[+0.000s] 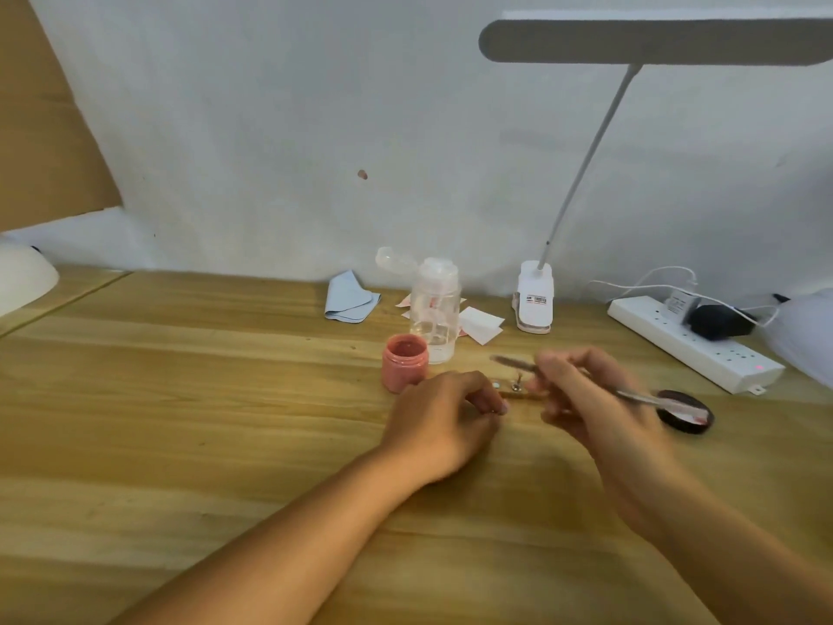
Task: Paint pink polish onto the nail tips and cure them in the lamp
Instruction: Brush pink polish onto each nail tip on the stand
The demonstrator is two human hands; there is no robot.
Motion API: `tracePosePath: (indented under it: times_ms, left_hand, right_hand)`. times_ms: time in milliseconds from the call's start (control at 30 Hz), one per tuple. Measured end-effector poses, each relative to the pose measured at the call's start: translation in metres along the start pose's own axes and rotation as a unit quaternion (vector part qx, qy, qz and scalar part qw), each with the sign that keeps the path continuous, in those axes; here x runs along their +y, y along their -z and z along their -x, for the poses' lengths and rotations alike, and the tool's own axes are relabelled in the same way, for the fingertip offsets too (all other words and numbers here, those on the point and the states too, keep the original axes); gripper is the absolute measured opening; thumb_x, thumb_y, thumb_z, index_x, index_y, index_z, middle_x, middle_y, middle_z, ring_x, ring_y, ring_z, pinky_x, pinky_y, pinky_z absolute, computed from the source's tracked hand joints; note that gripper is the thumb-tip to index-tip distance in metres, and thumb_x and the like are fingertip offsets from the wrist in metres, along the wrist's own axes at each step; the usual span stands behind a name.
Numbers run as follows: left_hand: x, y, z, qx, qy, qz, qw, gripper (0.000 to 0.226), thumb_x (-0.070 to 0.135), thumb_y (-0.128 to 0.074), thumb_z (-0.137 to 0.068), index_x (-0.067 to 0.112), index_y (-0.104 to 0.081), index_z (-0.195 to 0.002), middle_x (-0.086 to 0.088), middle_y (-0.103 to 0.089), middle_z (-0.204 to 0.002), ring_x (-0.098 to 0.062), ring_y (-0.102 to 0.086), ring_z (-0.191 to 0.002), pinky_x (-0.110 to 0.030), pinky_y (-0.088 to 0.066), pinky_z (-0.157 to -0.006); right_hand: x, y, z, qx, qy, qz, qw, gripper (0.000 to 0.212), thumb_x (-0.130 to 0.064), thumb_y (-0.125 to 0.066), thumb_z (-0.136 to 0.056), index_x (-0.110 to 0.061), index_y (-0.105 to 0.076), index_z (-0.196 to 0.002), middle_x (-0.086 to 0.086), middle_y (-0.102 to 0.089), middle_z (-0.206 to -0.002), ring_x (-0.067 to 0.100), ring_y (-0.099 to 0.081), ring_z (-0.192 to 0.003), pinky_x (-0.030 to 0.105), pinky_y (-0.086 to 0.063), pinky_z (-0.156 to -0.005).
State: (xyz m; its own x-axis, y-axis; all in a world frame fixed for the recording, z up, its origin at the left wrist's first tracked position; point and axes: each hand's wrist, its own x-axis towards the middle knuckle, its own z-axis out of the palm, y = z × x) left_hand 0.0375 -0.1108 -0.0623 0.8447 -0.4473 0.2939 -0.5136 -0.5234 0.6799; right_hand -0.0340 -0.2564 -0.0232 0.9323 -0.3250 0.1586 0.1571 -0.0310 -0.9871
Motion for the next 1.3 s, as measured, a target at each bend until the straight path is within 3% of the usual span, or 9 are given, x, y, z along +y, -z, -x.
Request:
tracePosePath:
  times_ms: [100, 233, 400, 600, 700, 867, 1133, 1300]
  left_hand:
    - [-0.002, -0.001, -0.001, -0.002, -0.008, 0.014, 1.0, 0.011, 0.022, -0.072, -0.084, 0.032, -0.067, -0.083, 0.013, -0.072, -0.092, 0.011, -0.053, -0.063, -0.018, -0.042, -0.068]
    - [-0.005, -0.003, -0.002, 0.006, -0.014, 0.036, 0.999, 0.011, 0.02, -0.073, -0.083, 0.03, -0.071, -0.085, 0.015, -0.072, -0.09, 0.013, -0.053, -0.062, -0.013, -0.036, -0.062]
    - [-0.009, -0.006, 0.0, 0.026, -0.014, 0.025, 0.999, 0.017, 0.019, -0.074, -0.081, 0.035, -0.069, -0.078, 0.025, -0.064, -0.071, 0.013, -0.051, -0.057, -0.006, -0.029, -0.054]
    - [-0.009, -0.004, 0.0, 0.023, -0.002, 0.008, 1.0, 0.022, 0.024, -0.075, -0.082, 0.04, -0.064, -0.072, 0.037, -0.058, -0.065, 0.008, -0.049, -0.054, -0.011, -0.027, -0.051]
    - [-0.009, -0.004, 0.0, 0.025, -0.002, 0.016, 1.0, 0.015, 0.023, -0.075, -0.081, 0.034, -0.069, -0.076, 0.03, -0.06, -0.065, 0.01, -0.049, -0.054, -0.009, -0.027, -0.051]
    - [-0.011, -0.004, -0.001, 0.023, -0.005, 0.022, 0.999, 0.012, 0.024, -0.075, -0.082, 0.033, -0.07, -0.078, 0.019, -0.069, -0.083, 0.011, -0.05, -0.056, -0.015, -0.032, -0.056]
    - [-0.011, -0.004, -0.004, 0.017, -0.009, 0.037, 0.999, 0.009, 0.018, -0.075, -0.082, 0.027, -0.073, -0.082, 0.016, -0.072, -0.086, 0.012, -0.052, -0.061, -0.016, -0.035, -0.062]
    - [-0.011, -0.004, -0.004, 0.012, -0.006, 0.049, 0.999, 0.017, 0.016, -0.076, -0.082, 0.032, -0.071, -0.078, 0.018, -0.07, -0.082, 0.015, -0.051, -0.06, -0.012, -0.033, -0.059]
  right_hand:
    - [0.017, 0.012, 0.008, 0.014, 0.005, -0.017, 1.0, 0.017, -0.013, -0.064, -0.089, 0.001, -0.055, -0.09, 0.009, -0.07, -0.071, 0.017, -0.051, -0.058, 0.025, -0.047, -0.06]
    - [0.023, 0.014, 0.006, 0.023, 0.059, 0.015, 0.998, 0.018, -0.002, -0.061, -0.09, 0.005, -0.049, -0.078, 0.012, -0.067, -0.063, 0.013, -0.052, -0.049, 0.017, -0.043, -0.047]
    - [0.03, 0.014, 0.008, 0.032, 0.074, 0.032, 0.996, 0.02, -0.004, -0.06, -0.091, 0.006, -0.048, -0.078, 0.012, -0.068, -0.062, 0.014, -0.05, -0.048, 0.018, -0.042, -0.047]
    - [0.028, 0.011, 0.01, 0.015, 0.065, 0.044, 0.997, 0.019, -0.005, -0.061, -0.091, 0.005, -0.049, -0.079, 0.012, -0.07, -0.064, 0.009, -0.052, -0.048, 0.017, -0.044, -0.049]
    - [0.028, 0.012, 0.009, 0.028, 0.06, 0.037, 0.997, 0.02, -0.006, -0.061, -0.092, 0.006, -0.049, -0.08, 0.011, -0.07, -0.064, 0.011, -0.051, -0.048, 0.016, -0.043, -0.049]
    - [0.027, 0.01, 0.008, 0.036, 0.055, 0.035, 0.997, 0.02, -0.007, -0.06, -0.092, 0.006, -0.048, -0.081, 0.009, -0.07, -0.063, 0.008, -0.05, -0.045, 0.014, -0.042, -0.046]
    - [0.026, 0.011, 0.01, 0.036, 0.071, 0.04, 0.996, 0.023, -0.011, -0.059, -0.094, 0.005, -0.048, -0.083, 0.009, -0.072, -0.066, 0.011, -0.053, -0.047, 0.015, -0.044, -0.047]
    - [0.027, 0.011, 0.009, 0.04, 0.068, 0.045, 0.996, 0.023, -0.009, -0.058, -0.094, 0.008, -0.046, -0.084, 0.009, -0.071, -0.063, 0.011, -0.052, -0.044, 0.017, -0.044, -0.046]
